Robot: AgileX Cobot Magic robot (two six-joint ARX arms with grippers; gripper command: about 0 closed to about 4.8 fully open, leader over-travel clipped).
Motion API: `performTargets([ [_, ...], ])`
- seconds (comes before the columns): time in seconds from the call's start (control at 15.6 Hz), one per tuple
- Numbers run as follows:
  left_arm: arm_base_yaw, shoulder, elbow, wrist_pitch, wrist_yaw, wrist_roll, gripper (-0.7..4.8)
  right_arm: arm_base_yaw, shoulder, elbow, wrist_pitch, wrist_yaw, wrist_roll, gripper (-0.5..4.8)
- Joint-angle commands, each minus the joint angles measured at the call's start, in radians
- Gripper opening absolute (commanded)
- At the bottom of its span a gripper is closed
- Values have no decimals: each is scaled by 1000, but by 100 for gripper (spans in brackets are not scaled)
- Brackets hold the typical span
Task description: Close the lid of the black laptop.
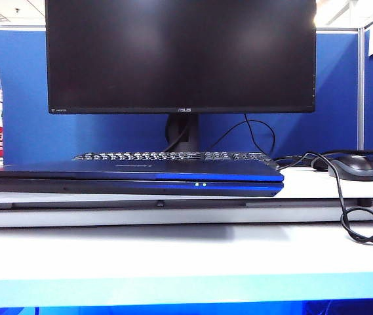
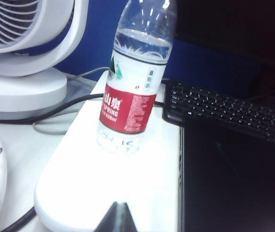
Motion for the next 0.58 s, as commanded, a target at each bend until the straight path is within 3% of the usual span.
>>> performTargets([
  [0.06, 0, -2, 0, -16, -3, 25, -3, 0, -2, 2, 14, -2, 4, -5],
  [0.58, 0, -2, 0, -21, 1, 30, -3, 0, -2, 2, 14, -2, 4, -5],
])
